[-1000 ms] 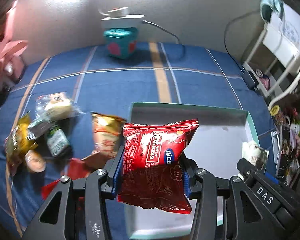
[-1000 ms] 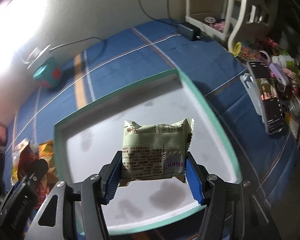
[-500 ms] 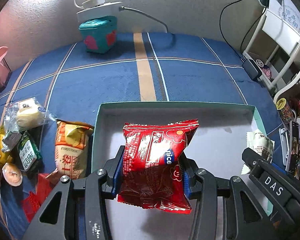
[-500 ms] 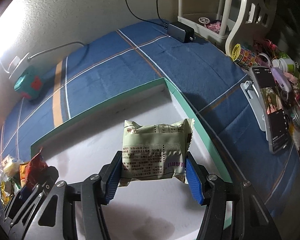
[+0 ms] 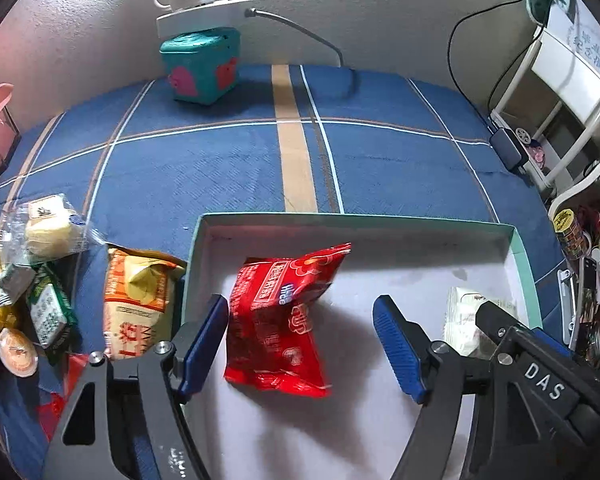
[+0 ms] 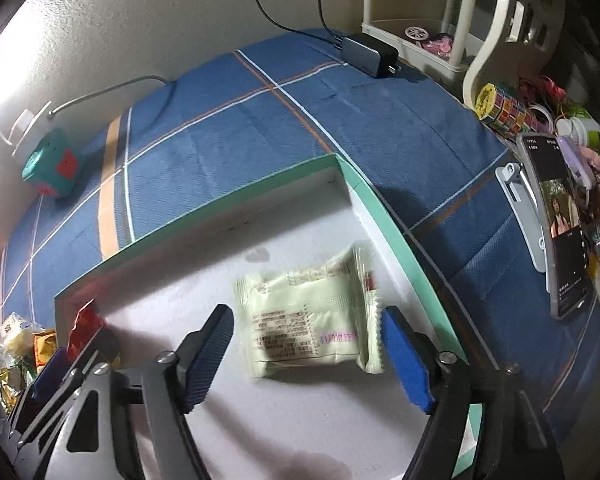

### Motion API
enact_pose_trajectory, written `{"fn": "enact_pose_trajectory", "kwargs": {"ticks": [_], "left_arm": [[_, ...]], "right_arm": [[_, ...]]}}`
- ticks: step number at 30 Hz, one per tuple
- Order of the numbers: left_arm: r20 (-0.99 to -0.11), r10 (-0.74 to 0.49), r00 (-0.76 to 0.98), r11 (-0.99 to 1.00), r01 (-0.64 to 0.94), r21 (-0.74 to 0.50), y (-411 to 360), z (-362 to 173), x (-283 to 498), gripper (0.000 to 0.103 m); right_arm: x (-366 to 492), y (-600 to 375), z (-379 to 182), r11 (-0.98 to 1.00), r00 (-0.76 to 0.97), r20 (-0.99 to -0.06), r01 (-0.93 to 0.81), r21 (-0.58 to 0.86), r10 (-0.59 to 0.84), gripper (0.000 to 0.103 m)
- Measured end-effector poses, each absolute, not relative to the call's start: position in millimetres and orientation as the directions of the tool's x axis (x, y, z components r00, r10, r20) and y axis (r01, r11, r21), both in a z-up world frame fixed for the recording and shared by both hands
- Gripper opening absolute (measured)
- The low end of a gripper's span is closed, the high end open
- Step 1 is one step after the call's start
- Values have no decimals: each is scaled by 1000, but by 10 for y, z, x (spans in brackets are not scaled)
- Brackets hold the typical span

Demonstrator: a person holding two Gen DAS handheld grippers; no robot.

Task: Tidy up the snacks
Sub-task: 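Carry both packets over the tray and open both grippers to drop them, then withdraw both tools from the tray back toward the snack pile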

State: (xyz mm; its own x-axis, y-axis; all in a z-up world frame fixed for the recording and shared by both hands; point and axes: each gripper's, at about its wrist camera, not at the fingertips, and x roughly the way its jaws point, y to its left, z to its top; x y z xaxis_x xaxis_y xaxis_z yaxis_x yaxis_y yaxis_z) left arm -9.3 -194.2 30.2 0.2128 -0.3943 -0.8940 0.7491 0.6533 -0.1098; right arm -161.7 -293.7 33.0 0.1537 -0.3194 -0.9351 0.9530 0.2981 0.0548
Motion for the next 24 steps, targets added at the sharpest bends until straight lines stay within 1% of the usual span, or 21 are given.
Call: {"fn": "enact_pose_trajectory", "kwargs": {"ticks": [6, 10, 12, 13, 14, 15, 16, 17, 24], "left_arm": [[-894, -378, 240, 676, 732, -89, -1895, 477, -36, 76], [-895, -361, 261, 697, 713, -73, -1845, 506, 44, 79], [-896, -352, 269, 715, 695, -73, -1813, 486, 97, 83], [-897, -344, 278, 728, 682, -68, -1796, 472, 128, 90], [-898, -332, 289, 742, 668, -59, -1772, 455, 156, 101], [-899, -316, 305, 756, 653, -44, -1748, 433, 186, 103], [-900, -305, 312, 764, 644, -36, -1731, 417, 208, 103], [-905, -291, 312, 773, 634, -30, -1711, 390, 243, 103], [-911, -278, 305, 810, 584, -52, -1580, 343, 361, 103]], "right_arm": [[-1591, -2924, 400, 317, 145, -935, 948, 37, -325, 81], [-1611, -2925, 372, 308, 138, -940, 951, 37, -311, 82], [-1619, -2933, 341, 305, 137, -945, 952, 42, -297, 81], [-1622, -2931, 335, 305, 137, -946, 952, 43, -295, 82], [-1624, -2928, 335, 308, 140, -945, 950, 44, -296, 82], [-1618, -2925, 338, 313, 146, -943, 949, 48, -298, 87], [-1611, -2920, 339, 319, 154, -942, 946, 54, -299, 99], [-1599, -2912, 336, 323, 161, -940, 944, 58, -301, 103], [-1505, -2858, 325, 355, 158, -940, 934, 42, -303, 103]]}}
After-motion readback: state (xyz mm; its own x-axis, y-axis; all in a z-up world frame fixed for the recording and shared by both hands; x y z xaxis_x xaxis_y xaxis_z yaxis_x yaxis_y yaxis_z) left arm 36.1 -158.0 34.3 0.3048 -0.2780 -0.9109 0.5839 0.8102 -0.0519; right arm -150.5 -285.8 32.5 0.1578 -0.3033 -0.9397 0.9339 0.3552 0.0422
